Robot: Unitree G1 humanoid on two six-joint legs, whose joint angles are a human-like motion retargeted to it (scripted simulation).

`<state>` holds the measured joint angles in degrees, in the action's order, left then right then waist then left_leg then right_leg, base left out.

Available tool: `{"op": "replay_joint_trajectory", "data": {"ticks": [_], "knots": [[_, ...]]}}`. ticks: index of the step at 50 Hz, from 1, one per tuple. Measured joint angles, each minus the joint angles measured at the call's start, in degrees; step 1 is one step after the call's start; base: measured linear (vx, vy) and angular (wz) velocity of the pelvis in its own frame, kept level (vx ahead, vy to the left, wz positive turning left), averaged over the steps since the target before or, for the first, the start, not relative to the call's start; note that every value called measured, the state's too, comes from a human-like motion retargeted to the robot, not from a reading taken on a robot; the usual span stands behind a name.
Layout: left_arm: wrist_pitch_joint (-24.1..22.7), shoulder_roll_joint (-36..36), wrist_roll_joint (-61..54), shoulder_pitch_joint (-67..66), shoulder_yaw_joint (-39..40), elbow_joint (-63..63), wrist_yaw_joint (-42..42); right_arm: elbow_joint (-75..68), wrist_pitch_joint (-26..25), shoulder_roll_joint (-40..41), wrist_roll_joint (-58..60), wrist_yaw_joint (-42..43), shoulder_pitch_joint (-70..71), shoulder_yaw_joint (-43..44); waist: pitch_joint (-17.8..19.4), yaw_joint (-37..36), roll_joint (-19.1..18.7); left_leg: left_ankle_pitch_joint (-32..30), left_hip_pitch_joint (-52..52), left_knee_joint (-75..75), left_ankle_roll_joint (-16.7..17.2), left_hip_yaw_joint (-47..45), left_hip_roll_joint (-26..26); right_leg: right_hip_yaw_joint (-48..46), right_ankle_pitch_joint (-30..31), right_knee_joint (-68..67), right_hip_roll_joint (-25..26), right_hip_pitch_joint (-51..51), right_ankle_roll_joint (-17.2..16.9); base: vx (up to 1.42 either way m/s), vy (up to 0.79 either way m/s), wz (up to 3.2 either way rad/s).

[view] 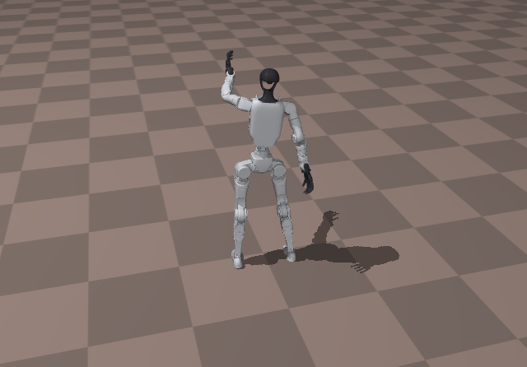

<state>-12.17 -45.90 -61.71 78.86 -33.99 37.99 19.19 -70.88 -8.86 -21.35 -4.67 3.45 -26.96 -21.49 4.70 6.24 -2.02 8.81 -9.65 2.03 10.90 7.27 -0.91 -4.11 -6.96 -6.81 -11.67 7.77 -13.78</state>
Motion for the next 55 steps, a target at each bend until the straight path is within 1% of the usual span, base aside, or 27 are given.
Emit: {"op": "replay_joint_trajectory", "data": {"ticks": [3, 5, 6, 7, 8, 9, 10, 12, 15, 18, 20, 22, 23, 25, 26, 27, 28, 30, 33, 35, 38, 41, 46, 48, 50, 53, 55], "knots": [[-2.87, -11.71, -0.48, 20.31, -9.80, -0.52, 0.55, -0.25, -0.43, -1.96, 3.67, -3.44, -10.39, 3.20, -0.41, 1.00, -1.55, -0.43, 0.73, -0.44, 0.90, -0.65, -0.17, 0.20, 0.30, 0.23, 0.06, -1.06, -0.85, 0.01, -0.01, -0.07], [-5.09, -17.01, -1.65, 34.66, -17.13, 1.77, 1.48, -0.85, -0.80, -3.28, 6.44, -4.85, -15.62, 5.56, -0.99, 0.97, -2.84, -0.70, 1.27, -0.89, 1.45, -1.66, -0.54, 0.95, 0.69, 0.47, 0.40, -2.23, -1.22, 0.04, -0.02, -0.36], [-4.82, -17.95, -1.40, 41.58, -20.18, 3.88, 0.93, -1.29, -1.38, -3.65, 7.27, -6.54, -17.56, 6.46, -1.50, 0.59, -3.42, -0.74, 1.56, -1.03, 1.67, -2.23, -0.84, 1.45, 0.90, 0.65, 0.75, -2.83, -1.22, 0.04, -0.04, -0.45], [-5.19, -18.61, -1.12, 48.77, -23.54, 6.48, 1.28, -1.70, -1.65, -3.91, 7.78, -7.04, -19.18, 7.62, -1.98, 0.16, -3.97, -0.78, 1.85, -1.21, 1.90, -2.84, -1.19, 1.97, 1.13, 0.85, 1.14, -3.45, -1.22, 0.04, -0.05, -0.50], [-6.83, -18.71, -0.79, 56.53, -27.52, 10.08, 3.39, -2.05, -1.30, -3.96, 7.66, -5.15, -20.15, 9.28, -2.39, -0.38, -4.47, -0.82, 2.11, -1.47, 2.15, -3.49, -1.60, 2.52, 1.40, 1.07, 1.60, -4.11, -1.22, 0.04, -0.03, -0.49], [-6.58, -17.71, 0.29, 64.81, -31.48, 14.51, 4.45, -2.21, -0.90, -3.77, 7.13, -3.62, -20.82, 11.10, -2.86, -0.91, -4.73, -0.85, 2.34, -1.74, 2.24, -4.01, -1.79, 2.95, 1.62, 1.28, 1.81, -4.67, -1.22, 0.04, -0.01, -0.44], [-5.38, -16.15, 1.74, 73.36, -35.43, 19.35, 4.98, -2.27, -0.48, -3.47, 6.38, -2.25, -21.34, 12.99, -3.36, -1.44, -4.88, -0.87, 2.56, -2.01, 2.24, -4.47, -1.87, 3.31, 1.81, 1.48, 1.88, -5.18, -1.22, 0.04, 0.02, -0.34], [-0.86, -13.72, 6.18, 83.16, -37.49, 24.86, 3.46, -1.95, -1.31, -3.10, 5.02, -0.91, -20.11, 13.74, -3.82, -1.79, -4.77, -0.62, 2.70, -1.99, 2.32, -4.96, -1.97, 3.91, 1.91, 1.72, 2.06, -5.50, -1.22, 0.03, 0.02, -0.23], [0.46, -10.70, 7.55, 90.59, -39.19, 28.31, 5.09, -1.35, -1.35, -2.58, 0.90, 2.48, -14.05, 12.58, -4.08, -2.53, -4.31, -0.48, 2.75, -2.18, 2.09, -5.23, -1.93, 4.24, 2.00, 2.06, 2.05, -5.67, -1.22, 0.00, 0.00, 0.00], [-1.24, -8.84, 5.30, 88.69, -37.90, 26.32, 5.02, -1.68, -1.38, -1.73, -1.12, 5.01, -2.78, 8.69, -3.81, -3.18, -3.24, -0.26, 2.21, -2.26, 1.65, -4.95, -1.44, 4.17, 1.75, 1.98, 1.53, -5.08, -1.22, -0.01, 0.04, 0.05], [-2.46, -8.02, 3.53, 83.20, -35.13, 23.35, 2.84, -2.05, -1.77, -1.06, -0.88, 5.39, 6.31, 5.54, -3.74, -3.65, -2.36, -0.01, 1.55, -2.15, 1.35, -4.67, -1.11, 4.06, 1.44, 1.74, 1.19, -4.35, -1.08, -0.01, 0.03, 0.04], [-2.91, -7.52, 1.62, 74.55, -31.42, 19.52, -0.06, -2.02, -2.46, -0.52, 0.32, 5.52, 16.15, 2.38, -3.92, -4.11, -1.65, 0.34, 0.70, -1.89, 1.14, -4.46, -1.00, 4.02, 1.10, 1.35, 1.11, -3.48, -0.67, 0.00, 0.00, 0.00], [-1.86, -7.76, 1.13, 69.67, -30.59, 17.49, -1.42, -1.64, -3.02, -0.58, 0.54, 6.14, 20.91, 0.47, -4.17, -4.34, -1.49, 0.51, 0.25, -1.68, 0.99, -4.37, -0.98, 3.98, 0.90, 1.12, 1.10, -3.00, -0.27, 0.00, 0.00, 0.00], [-0.25, -5.67, 0.42, 59.41, -25.02, 16.25, -4.07, -1.05, -4.05, -0.25, 2.79, 4.59, 31.23, -2.47, -4.52, -4.50, -1.06, 0.94, -0.59, -1.22, 0.77, -4.21, -0.84, 4.11, 0.53, 0.61, 1.03, -2.16, -0.04, 0.00, 0.00, 0.00], [0.77, -5.03, 0.85, 54.13, -23.40, 15.79, -4.55, -0.38, -4.19, -0.45, 3.41, 5.30, 35.88, -3.48, -4.83, -4.68, -1.09, 1.14, -1.01, -0.97, 0.65, -4.18, -0.80, 4.17, 0.37, 0.34, 1.02, -1.74, 0.20, 0.00, 0.00, 0.00], [1.03, -4.72, 0.70, 49.11, -22.47, 15.24, -3.83, 0.44, -3.87, -0.74, 3.14, 7.36, 40.38, -4.61, -5.14, -4.82, -1.20, 1.28, -1.44, -0.79, 0.53, -4.16, -0.76, 4.22, 0.23, 0.10, 1.00, -1.35, 0.41, 0.00, 0.00, 0.00], [-0.23, -5.06, -0.64, 44.58, -22.90, 14.53, -0.70, 1.56, -2.62, -1.23, 1.08, 12.15, 44.55, -5.99, -5.44, -4.88, -1.43, 1.35, -1.88, -0.78, 0.41, -4.19, -0.72, 4.24, 0.14, -0.10, 0.95, -1.01, 0.58, 0.00, 0.00, 0.00], [1.00, -3.38, -0.99, 36.49, -21.54, 14.55, 0.90, 3.05, -1.81, -1.22, -1.03, 15.49, 52.28, -9.36, -5.89, -4.71, -1.41, 1.56, -2.54, -0.48, 0.18, -4.08, -0.64, 4.25, -0.09, -0.49, 0.89, -0.36, 0.90, 0.00, 0.00, 0.00], [3.39, 0.58, -2.21, 29.22, -19.51, 15.90, 1.40, 4.59, -1.71, -1.20, -2.74, 17.15, 59.72, -13.51, -6.47, -4.78, -0.87, 1.72, -2.89, -0.06, -0.05, -3.82, -0.55, 4.12, -0.24, -0.76, 0.82, 0.18, 1.21, 0.00, 0.00, 0.00], [4.04, 2.05, -3.53, 27.16, -18.83, 15.70, 2.11, 4.67, -1.96, -1.49, -3.48, 18.00, 61.87, -15.29, -6.53, -4.95, -0.63, 1.71, -2.97, 0.05, -0.13, -3.64, -0.51, 3.96, -0.31, -0.86, 0.78, 0.36, 1.24, 0.00, 0.00, 0.00], [3.91, 0.94, -4.52, 29.63, -20.87, 13.68, 2.41, 3.76, -2.51, -2.34, -4.01, 18.25, 58.51, -14.98, -6.42, -5.43, -0.50, 1.55, -2.76, -0.05, -0.15, -3.40, -0.54, 3.64, -0.29, -0.77, 0.77, 0.31, 1.05, 0.00, 0.00, 0.00], [3.19, -2.82, -4.22, 38.20, -26.09, 11.46, 1.95, 2.38, -2.89, -3.41, -4.27, 16.22, 48.56, -11.60, -6.12, -6.15, -0.65, 1.19, -2.35, -0.52, -0.03, -3.22, -0.64, 3.28, -0.23, -0.53, 0.79, -0.06, 0.66, 0.00, 0.00, 0.00], [1.01, -9.15, -3.62, 59.64, -34.54, 11.72, 0.77, -1.33, -3.40, -3.17, -2.54, 9.60, 23.89, -2.03, -5.97, -7.00, -1.82, 0.64, -1.14, -1.31, 0.60, -3.09, -0.93, 2.67, 0.11, 0.24, 0.94, -1.10, -0.25, 0.00, 0.00, 0.00], [0.58, -10.56, -3.55, 69.36, -36.82, 13.44, 0.21, -3.02, -3.82, -2.07, -1.40, 6.56, 13.60, 2.04, -5.80, -7.01, -2.42, 0.48, -0.60, -1.49, 0.90, -3.11, -1.05, 2.52, 0.26, 0.50, 1.01, -1.57, -0.59, 0.00, 0.00, 0.00], [-0.24, -10.19, -3.24, 79.00, -37.36, 17.02, 0.32, -5.01, -3.85, -0.32, -0.08, 3.07, 4.52, 6.12, -5.47, -6.93, -2.85, 0.38, -0.11, -1.61, 1.15, -3.19, -1.07, 2.52, 0.40, 0.74, 1.01, -2.03, -1.13, 0.00, 0.00, 0.00], [-2.43, -11.13, -2.41, 93.72, -42.70, 20.06, 2.80, -5.30, -2.30, 2.03, -2.82, 5.24, -7.73, 11.99, -4.99, -6.34, -3.99, 0.22, 0.51, -1.70, 1.92, -3.67, -1.62, 2.67, 0.81, 1.01, 1.57, -2.76, -1.22, 0.00, 0.00, 0.00], [-3.57, -11.46, -1.01, 98.14, -44.17, 19.78, 2.39, -5.35, -2.00, 3.74, -4.45, 5.09, -14.16, 14.91, -5.34, -5.85, -4.34, 0.21, 0.77, -1.58, 2.37, -3.99, -1.95, 2.87, 1.08, 1.17, 1.93, -3.05, -1.22, 0.00, 0.00, 0.00]]}}
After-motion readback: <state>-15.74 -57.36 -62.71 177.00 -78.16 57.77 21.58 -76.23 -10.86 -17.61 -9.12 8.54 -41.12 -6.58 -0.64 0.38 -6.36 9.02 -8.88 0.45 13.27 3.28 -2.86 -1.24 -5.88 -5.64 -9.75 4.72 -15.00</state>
